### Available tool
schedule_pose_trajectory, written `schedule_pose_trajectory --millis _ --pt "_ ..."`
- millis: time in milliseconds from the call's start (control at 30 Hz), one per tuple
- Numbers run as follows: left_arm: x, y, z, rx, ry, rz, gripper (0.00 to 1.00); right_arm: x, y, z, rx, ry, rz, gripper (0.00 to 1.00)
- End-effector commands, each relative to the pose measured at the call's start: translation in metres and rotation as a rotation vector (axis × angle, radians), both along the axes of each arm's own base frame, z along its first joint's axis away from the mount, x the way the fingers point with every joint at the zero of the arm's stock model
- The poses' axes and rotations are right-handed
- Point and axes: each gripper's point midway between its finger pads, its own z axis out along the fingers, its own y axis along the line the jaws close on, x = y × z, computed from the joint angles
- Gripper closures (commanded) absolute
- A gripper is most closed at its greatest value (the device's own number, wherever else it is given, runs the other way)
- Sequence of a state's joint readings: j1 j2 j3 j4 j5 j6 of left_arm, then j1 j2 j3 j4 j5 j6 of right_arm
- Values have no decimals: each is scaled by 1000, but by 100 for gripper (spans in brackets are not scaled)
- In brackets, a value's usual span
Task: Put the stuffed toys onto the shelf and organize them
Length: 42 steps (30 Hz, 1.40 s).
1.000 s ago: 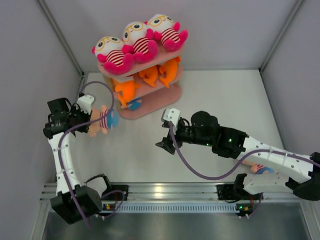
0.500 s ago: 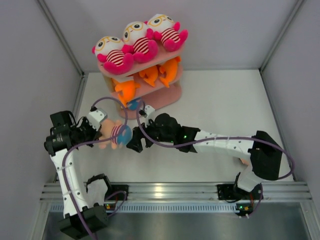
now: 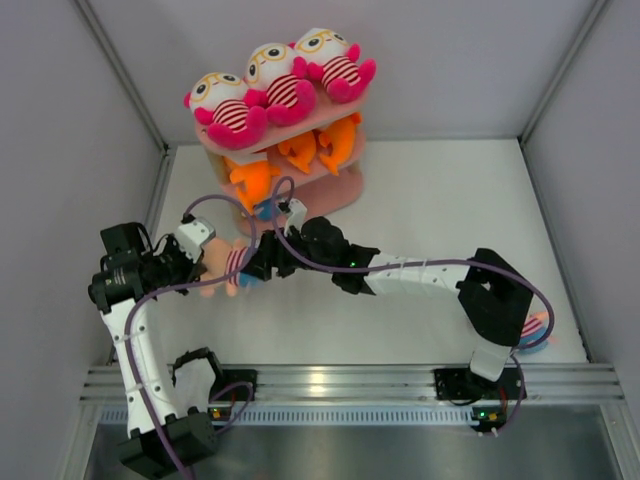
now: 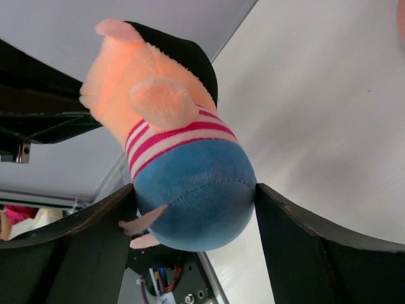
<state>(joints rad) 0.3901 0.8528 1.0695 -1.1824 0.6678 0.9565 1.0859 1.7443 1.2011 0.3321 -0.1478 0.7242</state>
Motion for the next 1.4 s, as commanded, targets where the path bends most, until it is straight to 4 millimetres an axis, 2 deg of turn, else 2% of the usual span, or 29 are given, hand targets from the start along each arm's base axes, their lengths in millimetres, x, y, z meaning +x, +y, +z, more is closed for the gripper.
schedule_pose_trajectory --millis 0,33,67,133,167,200,233,300,333,400,433,467,500,533,567,633,667,767,800,900,933,1000,1033,1100,1200,1367 --pt "-2 -19 10 -75 -32 -60 100 1 13 37 114 -7 31 28" --pt "-3 -20 11 -81 -32 -59 100 0 12 37 114 -9 33 36" --pt "-3 -20 9 -89 -25 -54 100 0 9 37 113 -12 32 55" --pt "-3 -20 8 -92 -19 -50 100 -1 2 31 101 -1 31 72" --pt "-4 -20 8 -97 -14 -42 98 -1 -1 30 101 9 30 92" --pt "-4 -19 7 -99 -8 -35 80 5 -8 26 95 18 18 100" --pt "-4 -18 5 -102 9 -15 56 2 -19 15 77 42 20 100" --pt "-5 -15 2 -99 30 16 14 7 -38 1 62 72 6 100" --pt "-6 -13 0 -99 42 33 8 3 -55 -17 30 102 -5 100" --pt "-7 -5 -5 -69 66 70 2 9 -81 -36 9 149 -33 100" --pt "-7 -3 -7 -68 78 91 2 2 -101 -54 -14 183 -45 100" --pt "-7 1 -9 -57 90 109 2 2 -112 -60 -8 212 -59 100" --pt "-7 3 -11 -57 107 122 2 11 -127 -61 15 219 -87 100" --pt "-7 4 -12 -65 122 142 2 9 -144 -71 10 240 -109 100" --pt "-6 5 -13 -69 134 153 2 23 -159 -71 24 242 -160 100" --pt "-5 4 -16 -92 163 175 2 35 -177 -68 33 230 -212 100" --pt "-6 4 -17 -103 172 182 2 52 -190 -66 44 225 -263 100" --pt "-6 3 -21 -120 196 195 2 85 -205 -51 93 210 -348 100" --pt "-6 3 -22 -124 204 201 2 103 -216 -46 114 205 -402 100" --pt "-5 7 -24 -111 216 217 2 149 -224 -35 149 193 -512 100" --pt "-5 9 -25 -99 218 219 2 166 -220 -34 150 196 -539 100" --pt "-3 13 -24 -84 219 223 2 186 -218 -34 174 207 -589 100" --pt "-2 16 -24 -66 221 229 2 198 -212 -40 194 241 -606 100" --pt "0 20 -23 -55 227 238 2 216 -208 -36 238 230 -625 100" --pt "5 23 -20 -46 227 241 2 248 -201 -45 260 261 -681 100" --pt "10 26 -25 -52 261 246 2 283 -204 -53 302 271 -789 100"
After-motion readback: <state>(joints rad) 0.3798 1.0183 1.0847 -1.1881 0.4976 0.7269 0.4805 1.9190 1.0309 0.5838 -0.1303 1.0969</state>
